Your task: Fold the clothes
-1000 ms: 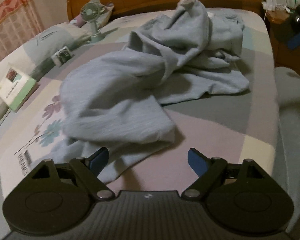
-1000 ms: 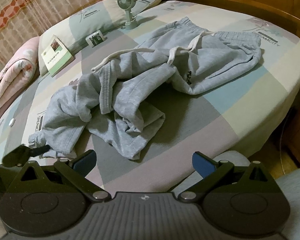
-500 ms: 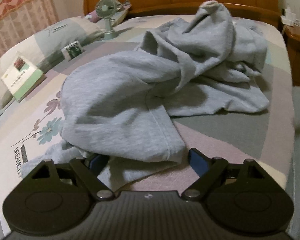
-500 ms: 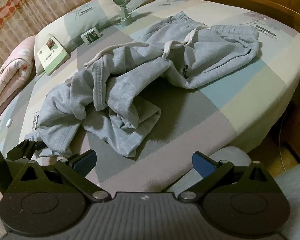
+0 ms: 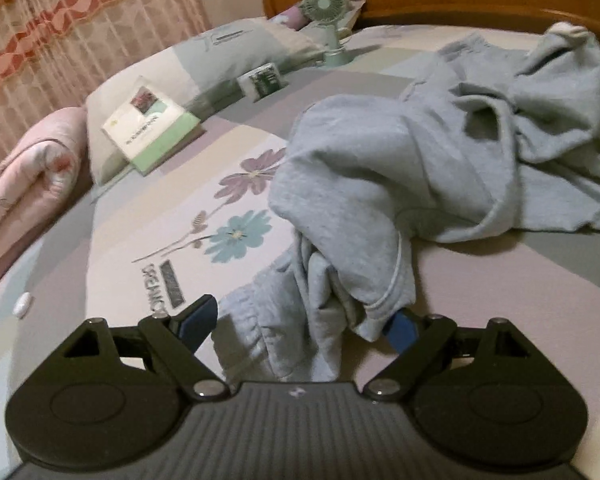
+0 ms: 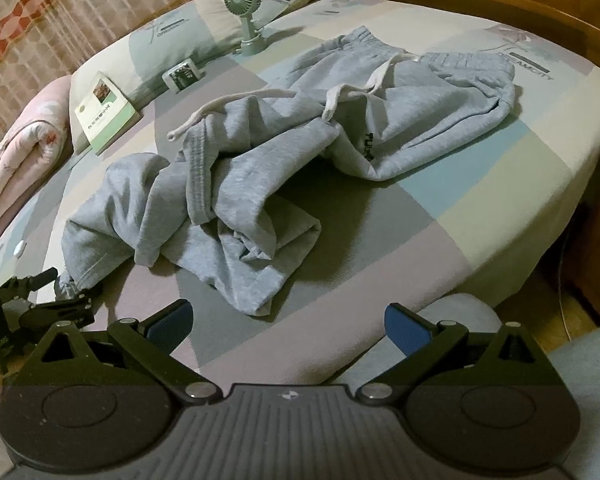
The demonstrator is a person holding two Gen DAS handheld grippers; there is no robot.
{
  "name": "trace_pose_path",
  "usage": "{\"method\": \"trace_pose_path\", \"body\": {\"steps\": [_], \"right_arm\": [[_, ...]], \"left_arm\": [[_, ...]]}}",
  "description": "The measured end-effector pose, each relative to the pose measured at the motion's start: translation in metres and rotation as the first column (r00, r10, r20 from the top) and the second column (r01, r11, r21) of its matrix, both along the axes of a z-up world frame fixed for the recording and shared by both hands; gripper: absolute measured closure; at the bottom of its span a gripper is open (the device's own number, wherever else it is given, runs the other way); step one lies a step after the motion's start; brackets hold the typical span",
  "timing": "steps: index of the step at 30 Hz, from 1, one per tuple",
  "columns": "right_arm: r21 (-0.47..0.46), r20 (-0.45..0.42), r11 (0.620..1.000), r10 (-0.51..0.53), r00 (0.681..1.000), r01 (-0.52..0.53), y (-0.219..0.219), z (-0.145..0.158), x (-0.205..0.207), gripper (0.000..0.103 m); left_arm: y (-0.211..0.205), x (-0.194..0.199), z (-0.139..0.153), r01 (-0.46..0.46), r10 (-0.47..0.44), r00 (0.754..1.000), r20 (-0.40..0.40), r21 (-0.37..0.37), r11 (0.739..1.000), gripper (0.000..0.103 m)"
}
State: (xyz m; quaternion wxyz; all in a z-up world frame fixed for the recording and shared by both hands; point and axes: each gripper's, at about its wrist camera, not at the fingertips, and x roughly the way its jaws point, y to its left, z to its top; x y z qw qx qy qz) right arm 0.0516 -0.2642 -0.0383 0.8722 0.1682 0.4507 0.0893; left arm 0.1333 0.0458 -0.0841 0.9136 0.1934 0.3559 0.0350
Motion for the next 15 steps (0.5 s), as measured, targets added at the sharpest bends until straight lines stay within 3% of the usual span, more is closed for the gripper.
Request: {"method": "trace_pose_path", "body": {"steps": [6,15], "right_arm": [[-0.006,-0.008,1.0,0.003,1.0,-0.003,0.002,-0.001,0.0,0.0],[-0.003,-0.01,1.0,-0.004,1.0,0.004,-0.001,-0.002,0.001,0.0]], "left_arm": [[-0.015,-0.013,-0.008,0.09,-0.092,0.996,0.021,0.059,0.994,0.015],[0.006,0.0,0.008,-0.109,0.094,0.987,0.131,0.11,0.988,0.015]]}}
